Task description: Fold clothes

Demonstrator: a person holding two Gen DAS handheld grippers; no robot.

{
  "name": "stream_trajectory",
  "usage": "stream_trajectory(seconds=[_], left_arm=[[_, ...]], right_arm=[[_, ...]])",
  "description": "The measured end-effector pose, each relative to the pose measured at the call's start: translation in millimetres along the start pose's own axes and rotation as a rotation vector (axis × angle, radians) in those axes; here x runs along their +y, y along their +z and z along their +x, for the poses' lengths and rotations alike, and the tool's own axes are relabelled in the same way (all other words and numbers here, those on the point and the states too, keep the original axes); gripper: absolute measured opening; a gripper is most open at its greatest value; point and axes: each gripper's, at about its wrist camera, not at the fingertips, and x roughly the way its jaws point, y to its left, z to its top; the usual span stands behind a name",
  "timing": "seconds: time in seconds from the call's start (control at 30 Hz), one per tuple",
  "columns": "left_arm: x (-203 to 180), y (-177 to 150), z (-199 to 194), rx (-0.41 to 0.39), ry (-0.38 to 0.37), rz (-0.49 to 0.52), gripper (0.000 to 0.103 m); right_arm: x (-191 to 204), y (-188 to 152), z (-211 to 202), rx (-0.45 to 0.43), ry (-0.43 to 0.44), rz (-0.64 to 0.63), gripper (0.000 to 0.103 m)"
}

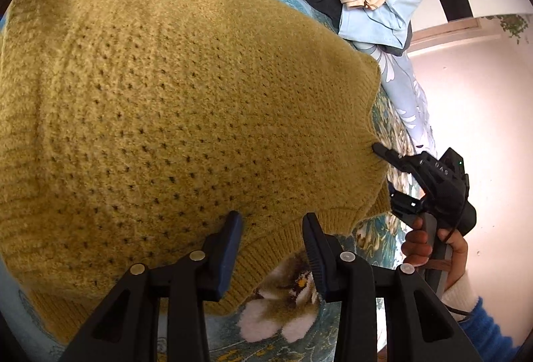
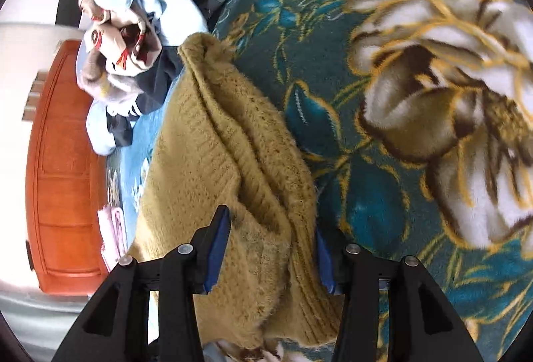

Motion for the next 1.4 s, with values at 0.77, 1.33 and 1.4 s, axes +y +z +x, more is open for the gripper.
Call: stream_trajectory(seconds=[0.77,1.33,1.4], left_arm=[[121.6,-25.6,-188.4,-0.556,-0.192,-0.364,0.056],[134.2,-28.3,-176.0,-0.512,-0.241,-0.451,0.06],[132.2,-26.0,-170.2,-0.481,-0.233,-0.443,0.06]], right_arm=[[243.2,-108.1,20.9,0.075,-0.109,-0.723,0.022],[291.9,-248.8,111.9,0.362,-0.143,-1.104,0.022],[294.6,-251.0,105.5,0.365,-0.118,-1.12,0.022]])
